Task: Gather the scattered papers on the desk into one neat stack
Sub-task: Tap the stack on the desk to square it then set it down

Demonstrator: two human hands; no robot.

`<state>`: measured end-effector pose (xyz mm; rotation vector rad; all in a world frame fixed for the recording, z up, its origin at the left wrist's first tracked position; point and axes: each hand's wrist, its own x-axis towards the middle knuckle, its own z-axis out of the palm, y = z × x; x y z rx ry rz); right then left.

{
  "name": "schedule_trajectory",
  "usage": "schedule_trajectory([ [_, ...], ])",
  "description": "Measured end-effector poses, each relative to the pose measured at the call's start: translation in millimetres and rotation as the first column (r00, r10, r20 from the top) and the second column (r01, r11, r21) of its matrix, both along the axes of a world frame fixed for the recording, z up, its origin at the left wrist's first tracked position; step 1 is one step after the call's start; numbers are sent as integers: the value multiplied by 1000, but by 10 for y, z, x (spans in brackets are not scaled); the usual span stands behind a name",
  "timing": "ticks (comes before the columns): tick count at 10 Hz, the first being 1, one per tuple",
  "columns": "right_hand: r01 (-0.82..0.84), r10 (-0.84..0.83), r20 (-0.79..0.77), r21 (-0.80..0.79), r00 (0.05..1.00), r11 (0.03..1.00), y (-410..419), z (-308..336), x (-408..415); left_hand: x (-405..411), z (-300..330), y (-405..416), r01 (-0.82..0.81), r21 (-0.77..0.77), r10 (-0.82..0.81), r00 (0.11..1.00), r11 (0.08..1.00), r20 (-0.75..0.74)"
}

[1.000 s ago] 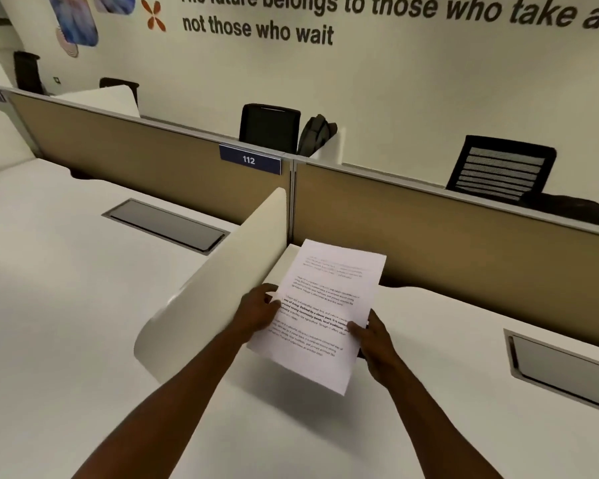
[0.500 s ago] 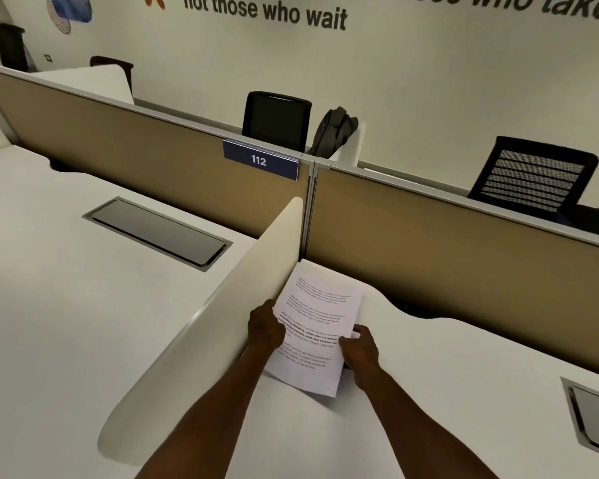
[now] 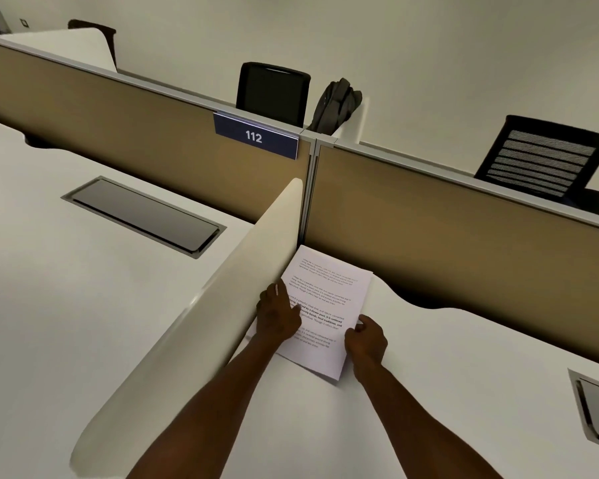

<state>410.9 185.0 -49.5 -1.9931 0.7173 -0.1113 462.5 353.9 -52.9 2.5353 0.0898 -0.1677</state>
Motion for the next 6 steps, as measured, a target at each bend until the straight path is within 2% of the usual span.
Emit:
schedule_trajectory([
  [3, -65, 64, -12, -117, 998, 991, -5, -102, -7, 30, -79, 68, 27, -71, -27, 1000, 997, 3],
  [5, -144, 121, -111, -228, 986, 963, -65, -182, -36, 1, -31, 104, 36, -138, -40, 999, 990, -26],
  [6, -167, 134, -128, -300, 983, 939, -177, -80, -159, -65, 29, 115, 57, -136, -48, 996, 989, 73],
])
